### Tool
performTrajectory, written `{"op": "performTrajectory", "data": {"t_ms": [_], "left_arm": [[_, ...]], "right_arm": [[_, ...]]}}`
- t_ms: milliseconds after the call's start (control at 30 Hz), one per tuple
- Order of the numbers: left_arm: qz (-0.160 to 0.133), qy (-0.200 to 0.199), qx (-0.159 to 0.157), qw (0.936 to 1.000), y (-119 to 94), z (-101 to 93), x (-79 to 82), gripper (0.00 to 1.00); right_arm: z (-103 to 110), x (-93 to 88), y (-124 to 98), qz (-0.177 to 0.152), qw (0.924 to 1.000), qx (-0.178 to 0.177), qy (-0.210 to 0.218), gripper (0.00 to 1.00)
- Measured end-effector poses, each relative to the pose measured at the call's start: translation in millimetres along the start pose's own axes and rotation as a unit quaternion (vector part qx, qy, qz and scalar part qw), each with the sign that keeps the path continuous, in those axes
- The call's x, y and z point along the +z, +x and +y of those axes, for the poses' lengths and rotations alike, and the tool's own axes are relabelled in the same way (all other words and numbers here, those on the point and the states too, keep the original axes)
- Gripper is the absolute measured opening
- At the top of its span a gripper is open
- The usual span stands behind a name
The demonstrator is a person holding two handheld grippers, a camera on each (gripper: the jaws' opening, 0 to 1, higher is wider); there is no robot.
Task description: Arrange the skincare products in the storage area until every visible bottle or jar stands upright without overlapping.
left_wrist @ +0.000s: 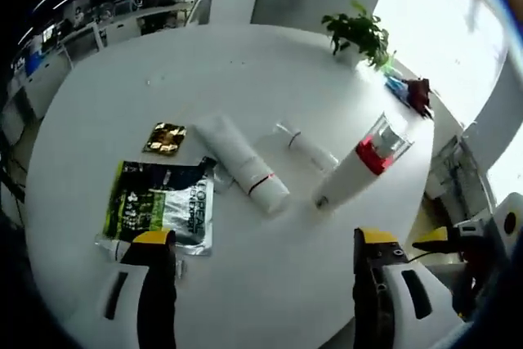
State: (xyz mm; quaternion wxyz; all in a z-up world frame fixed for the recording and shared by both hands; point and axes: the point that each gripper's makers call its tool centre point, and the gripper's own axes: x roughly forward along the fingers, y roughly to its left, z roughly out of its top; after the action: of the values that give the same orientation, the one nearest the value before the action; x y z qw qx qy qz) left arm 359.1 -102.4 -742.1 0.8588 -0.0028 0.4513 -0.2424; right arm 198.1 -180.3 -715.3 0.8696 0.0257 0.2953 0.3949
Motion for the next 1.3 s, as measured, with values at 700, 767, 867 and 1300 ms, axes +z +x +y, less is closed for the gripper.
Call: {"op": "performTrajectory", "data": {"t_ms": [700,767,867,1300], "left_arm": [[0.041,-0.025,0.038,0.9981,79.0,21.6,44.0,0.74],[0.047,-0.024,0.043,0.9977,82.5,21.7,45.5,0.73],[0.056,-0.015,0.054,0.9969,88.2,24.2,49.3,0.71],[0.106,-0.012,0.094,0.9898,110.7,36.7,56.7,0.61]], "right_arm": [[5.7,-1.4,0.3,0.014,0.9998,0.009,-0.01,0.77],[5.5,-1.0,-0.1,0.013,0.9998,0.01,-0.01,0.76],[4.6,-0.7,-0.3,0.011,0.9999,0.01,-0.006,0.76],[1.3,-3.1,1.0,0.013,0.9999,0.005,-0.005,0.75]]}}
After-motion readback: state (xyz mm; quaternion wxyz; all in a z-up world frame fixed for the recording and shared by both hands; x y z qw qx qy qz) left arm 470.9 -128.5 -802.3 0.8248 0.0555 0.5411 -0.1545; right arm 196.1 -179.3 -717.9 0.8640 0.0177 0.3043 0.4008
